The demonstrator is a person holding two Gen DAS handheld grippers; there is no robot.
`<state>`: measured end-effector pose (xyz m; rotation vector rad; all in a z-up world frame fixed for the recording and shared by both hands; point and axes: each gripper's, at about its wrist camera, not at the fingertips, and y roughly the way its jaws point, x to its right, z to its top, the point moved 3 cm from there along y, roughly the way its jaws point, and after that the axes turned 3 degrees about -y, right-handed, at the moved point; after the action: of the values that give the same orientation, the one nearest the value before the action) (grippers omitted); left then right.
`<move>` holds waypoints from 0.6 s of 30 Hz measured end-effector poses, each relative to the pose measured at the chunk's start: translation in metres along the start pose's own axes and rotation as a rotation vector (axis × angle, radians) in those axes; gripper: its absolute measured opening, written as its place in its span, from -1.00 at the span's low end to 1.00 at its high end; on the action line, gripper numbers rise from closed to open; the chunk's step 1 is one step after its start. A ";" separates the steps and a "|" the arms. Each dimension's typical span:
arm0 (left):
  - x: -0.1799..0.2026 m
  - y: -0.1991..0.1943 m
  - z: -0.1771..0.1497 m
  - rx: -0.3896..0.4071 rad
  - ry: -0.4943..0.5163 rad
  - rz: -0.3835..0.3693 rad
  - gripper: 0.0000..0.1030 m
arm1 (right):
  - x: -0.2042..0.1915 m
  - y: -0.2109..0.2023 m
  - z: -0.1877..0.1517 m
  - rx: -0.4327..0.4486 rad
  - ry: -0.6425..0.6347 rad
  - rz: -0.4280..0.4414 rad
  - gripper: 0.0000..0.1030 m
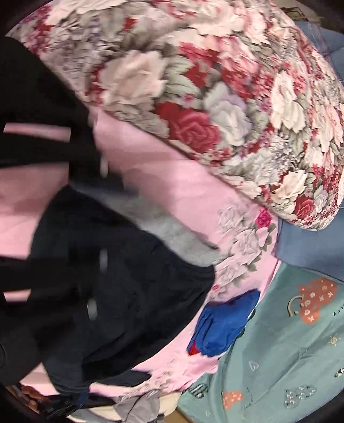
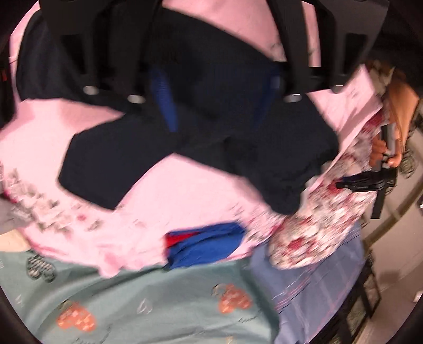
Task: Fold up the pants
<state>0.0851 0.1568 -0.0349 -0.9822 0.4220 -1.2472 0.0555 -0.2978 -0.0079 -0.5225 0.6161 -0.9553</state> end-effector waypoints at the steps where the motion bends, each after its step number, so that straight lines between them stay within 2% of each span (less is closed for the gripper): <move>1: 0.005 0.004 0.009 0.029 0.001 0.005 0.63 | 0.000 0.004 0.005 -0.001 0.003 0.004 0.27; 4: 0.026 0.022 0.035 0.080 0.043 0.041 0.62 | -0.002 0.023 0.020 -0.025 -0.027 -0.009 0.27; 8: 0.051 0.069 0.065 0.023 0.092 0.083 0.62 | -0.016 0.042 0.031 -0.071 -0.099 0.034 0.30; 12: 0.058 0.102 0.077 -0.017 0.123 0.116 0.62 | -0.026 0.059 0.028 -0.131 -0.170 0.036 0.37; 18: 0.059 0.119 0.084 -0.077 0.105 0.084 0.58 | -0.038 0.073 0.025 -0.176 -0.210 0.061 0.41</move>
<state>0.2361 0.1345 -0.0714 -0.9567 0.5915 -1.2167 0.0986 -0.2266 -0.0281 -0.7469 0.5254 -0.7805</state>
